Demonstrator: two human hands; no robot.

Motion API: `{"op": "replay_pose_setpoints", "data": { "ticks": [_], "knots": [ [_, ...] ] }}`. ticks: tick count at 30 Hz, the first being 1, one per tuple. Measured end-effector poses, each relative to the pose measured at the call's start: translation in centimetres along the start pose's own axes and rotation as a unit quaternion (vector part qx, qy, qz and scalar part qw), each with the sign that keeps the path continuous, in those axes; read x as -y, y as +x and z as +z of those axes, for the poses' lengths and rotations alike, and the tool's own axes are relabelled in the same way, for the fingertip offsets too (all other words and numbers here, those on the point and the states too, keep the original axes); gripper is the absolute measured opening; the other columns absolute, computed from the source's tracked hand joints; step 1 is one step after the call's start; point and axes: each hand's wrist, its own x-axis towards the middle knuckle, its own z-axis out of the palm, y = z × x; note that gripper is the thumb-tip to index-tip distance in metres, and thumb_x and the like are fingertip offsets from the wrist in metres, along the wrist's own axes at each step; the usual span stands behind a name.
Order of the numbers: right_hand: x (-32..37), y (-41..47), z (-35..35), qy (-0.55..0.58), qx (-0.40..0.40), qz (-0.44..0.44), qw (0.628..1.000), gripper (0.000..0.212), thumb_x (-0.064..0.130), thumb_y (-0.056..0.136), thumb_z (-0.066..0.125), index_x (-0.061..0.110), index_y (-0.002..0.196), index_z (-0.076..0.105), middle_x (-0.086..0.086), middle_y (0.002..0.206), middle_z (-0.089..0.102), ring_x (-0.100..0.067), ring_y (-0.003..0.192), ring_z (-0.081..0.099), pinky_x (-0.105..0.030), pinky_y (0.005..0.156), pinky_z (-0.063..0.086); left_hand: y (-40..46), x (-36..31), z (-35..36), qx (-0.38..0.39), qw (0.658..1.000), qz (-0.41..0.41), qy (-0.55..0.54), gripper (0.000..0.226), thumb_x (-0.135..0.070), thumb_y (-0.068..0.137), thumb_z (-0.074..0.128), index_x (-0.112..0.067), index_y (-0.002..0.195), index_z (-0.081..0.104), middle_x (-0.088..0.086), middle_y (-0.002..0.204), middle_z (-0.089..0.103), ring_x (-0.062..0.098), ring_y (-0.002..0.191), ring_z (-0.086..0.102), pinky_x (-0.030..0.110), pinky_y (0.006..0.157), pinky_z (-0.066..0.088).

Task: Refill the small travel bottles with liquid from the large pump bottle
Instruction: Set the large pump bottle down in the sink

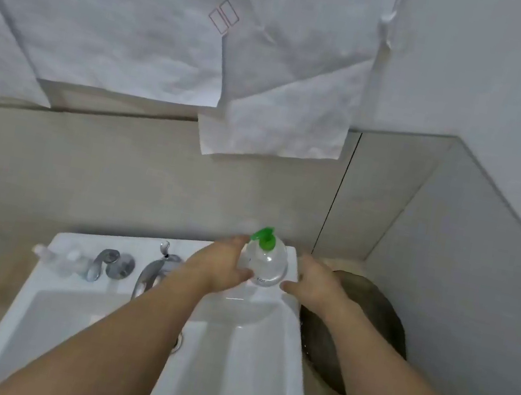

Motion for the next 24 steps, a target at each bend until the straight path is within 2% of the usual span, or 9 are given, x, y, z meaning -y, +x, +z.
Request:
{"op": "replay_pose_setpoints", "data": {
  "ticks": [5, 8, 11, 15, 19, 21, 24],
  "knots": [
    [-0.7, 2.6, 0.7, 0.017, 0.004, 0.004, 1.000, 0.051, 0.032, 0.078, 0.068, 0.024, 0.125, 0.053, -0.002, 0.118, 0.063, -0.027, 0.109, 0.059, -0.039, 0.094, 0.048, 2.4, 1.0, 0.4, 0.047, 0.999, -0.021, -0.008, 0.073, -0.032, 0.090, 0.072, -0.025, 0.154, 0.036, 0.004, 0.143, 0.057, 0.026, 0.132, 0.053, 0.038, 0.105, 0.046],
    [-0.6, 3.8, 1.7, -0.002, 0.011, -0.014, 1.000, 0.061, 0.032, 0.073, 0.072, 0.028, 0.130, 0.050, -0.001, 0.120, 0.064, -0.026, 0.111, 0.058, -0.038, 0.094, 0.048, 3.5, 1.5, 1.0, 0.062, 0.998, -0.027, -0.002, 0.076, -0.033, 0.089, 0.074, -0.024, 0.154, 0.036, 0.005, 0.140, 0.060, 0.027, 0.128, 0.055, 0.038, 0.103, 0.046],
    [-0.8, 4.5, 2.2, 0.004, 0.020, -0.012, 1.000, 0.071, 0.040, 0.064, 0.074, 0.031, 0.130, 0.049, 0.002, 0.116, 0.065, -0.024, 0.109, 0.058, -0.039, 0.092, 0.049, 4.2, 1.6, 1.4, 0.057, 0.998, -0.031, 0.003, 0.069, -0.033, 0.086, 0.074, -0.025, 0.148, 0.045, 0.003, 0.133, 0.063, 0.027, 0.121, 0.059, 0.040, 0.099, 0.049],
    [-1.0, 5.1, 2.2, -0.032, 0.026, -0.012, 0.999, 0.076, 0.046, 0.062, 0.075, 0.024, 0.130, 0.050, -0.002, 0.114, 0.065, -0.028, 0.107, 0.057, -0.038, 0.091, 0.048, 4.6, 1.7, 1.7, 0.056, 0.998, -0.028, 0.030, 0.062, -0.040, 0.081, 0.076, -0.025, 0.137, 0.052, 0.001, 0.122, 0.067, 0.027, 0.109, 0.064, 0.038, 0.088, 0.053],
    [-1.1, 4.3, 2.1, -0.048, 0.033, -0.011, 0.998, 0.074, 0.046, 0.060, 0.075, 0.021, 0.126, 0.054, -0.005, 0.112, 0.065, -0.026, 0.104, 0.059, -0.038, 0.087, 0.051, 3.7, 1.3, 2.0, 0.048, 0.998, -0.031, 0.034, 0.067, -0.035, 0.084, 0.076, -0.022, 0.143, 0.047, 0.005, 0.123, 0.066, 0.028, 0.111, 0.062, 0.034, 0.085, 0.048],
    [-1.0, 3.5, 2.0, -0.049, 0.033, -0.010, 0.998, 0.072, 0.047, 0.059, 0.073, 0.022, 0.123, 0.056, -0.005, 0.112, 0.065, -0.027, 0.102, 0.060, -0.038, 0.087, 0.051, 2.6, 0.8, 2.2, 0.052, 0.998, -0.039, 0.019, 0.069, -0.032, 0.086, 0.076, -0.021, 0.146, 0.043, 0.006, 0.124, 0.065, 0.029, 0.112, 0.061, 0.034, 0.086, 0.047],
    [-0.7, 1.6, 2.1, -0.038, 0.017, -0.010, 0.999, 0.063, 0.043, 0.061, 0.074, 0.022, 0.118, 0.058, -0.003, 0.111, 0.066, -0.027, 0.101, 0.062, -0.038, 0.085, 0.052, 0.8, -0.1, 2.6, 0.040, 0.998, -0.041, 0.027, 0.064, -0.032, 0.088, 0.073, -0.018, 0.143, 0.043, 0.006, 0.125, 0.064, 0.031, 0.117, 0.059, 0.038, 0.099, 0.042]
  ]
}}
